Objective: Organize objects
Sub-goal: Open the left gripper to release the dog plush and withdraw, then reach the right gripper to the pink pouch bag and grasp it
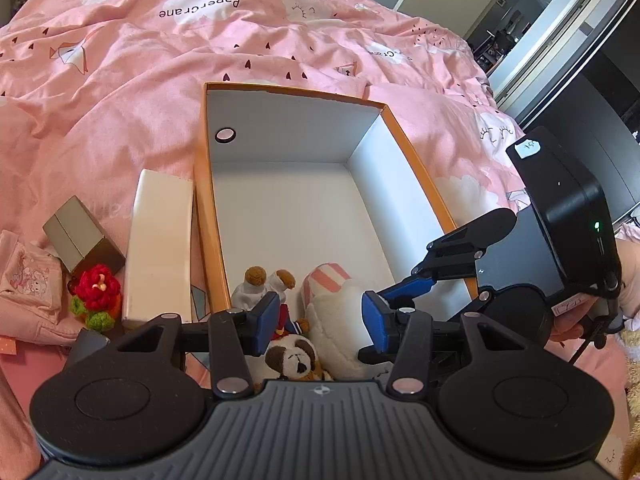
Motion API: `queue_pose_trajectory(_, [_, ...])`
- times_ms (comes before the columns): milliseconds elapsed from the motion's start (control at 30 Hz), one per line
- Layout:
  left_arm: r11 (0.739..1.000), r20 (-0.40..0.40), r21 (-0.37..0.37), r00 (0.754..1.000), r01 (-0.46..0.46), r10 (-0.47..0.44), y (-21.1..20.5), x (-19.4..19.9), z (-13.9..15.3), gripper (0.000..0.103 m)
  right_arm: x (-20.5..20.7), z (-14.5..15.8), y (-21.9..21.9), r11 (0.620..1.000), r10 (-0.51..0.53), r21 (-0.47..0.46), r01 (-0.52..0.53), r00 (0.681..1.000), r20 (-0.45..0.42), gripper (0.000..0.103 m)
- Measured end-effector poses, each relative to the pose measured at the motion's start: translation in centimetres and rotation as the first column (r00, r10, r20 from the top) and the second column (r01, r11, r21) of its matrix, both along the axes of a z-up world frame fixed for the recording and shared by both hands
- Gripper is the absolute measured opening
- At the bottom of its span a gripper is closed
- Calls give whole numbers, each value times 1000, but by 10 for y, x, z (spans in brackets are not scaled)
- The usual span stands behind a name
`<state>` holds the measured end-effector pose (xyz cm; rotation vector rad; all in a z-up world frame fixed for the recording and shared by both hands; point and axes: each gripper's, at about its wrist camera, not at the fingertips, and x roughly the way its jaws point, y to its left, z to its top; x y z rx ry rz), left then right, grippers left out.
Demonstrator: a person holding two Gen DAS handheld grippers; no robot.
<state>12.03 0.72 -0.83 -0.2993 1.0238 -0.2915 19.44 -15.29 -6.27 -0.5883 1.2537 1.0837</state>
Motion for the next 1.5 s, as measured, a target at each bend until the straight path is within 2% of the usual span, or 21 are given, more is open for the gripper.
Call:
queue_pose_trajectory(167, [1000, 12, -11, 1000, 3, -3, -2, -5, 0, 55, -10, 1, 0, 1000, -6, -17, 6, 1000, 14, 52])
queue_pose_trajectory(267, [1000, 30, -2, 1000, 8, -8, -3, -10, 3, 55, -10, 0, 2, 1000, -15, -21, 16, 999, 30, 57])
queue_pose_trajectory(500, [1000, 63, -8, 998, 3, -2, 4, -21, 9, 55, -21, 14, 1, 997, -77, -1, 78, 987, 142, 63])
queue_pose_trajectory(600, [1000, 90, 3, 996, -1, 1, 6, -25, 14, 56, -27, 27, 1, 990, -143, 32, 140, 967, 210, 63])
queue_pose_trajectory(700, [1000, 119, 1, 993, -9, 9, 9, -29, 18, 56, -38, 45, -2, 977, -208, 112, 184, 941, 266, 64])
queue_pose_trajectory(800, [1000, 136, -9, 990, -19, 20, 15, -31, 23, 62, -50, 59, 2, 959, -260, 196, 206, 914, 311, 69])
queue_pose_trajectory(900, [998, 133, -25, 990, -49, 52, 31, -32, 28, 65, -60, 70, 11, 947, -277, 252, 198, 902, 332, 72])
queue_pose_trajectory(1033, [994, 101, -29, 989, -105, 107, 61, -31, 36, 65, -67, 82, 29, 947, -261, 275, 167, 899, 353, 73])
queue_pose_trajectory(1300, [983, 47, -10, 981, -186, 186, 119, -32, 38, 64, -73, 85, 82, 956, -161, 288, 54, 918, 363, 70])
queue_pose_trajectory(1500, [981, 5, 39, 982, -188, 188, 137, -38, 21, 61, -80, 66, 116, 977, -42, 209, -39, 928, 369, 54])
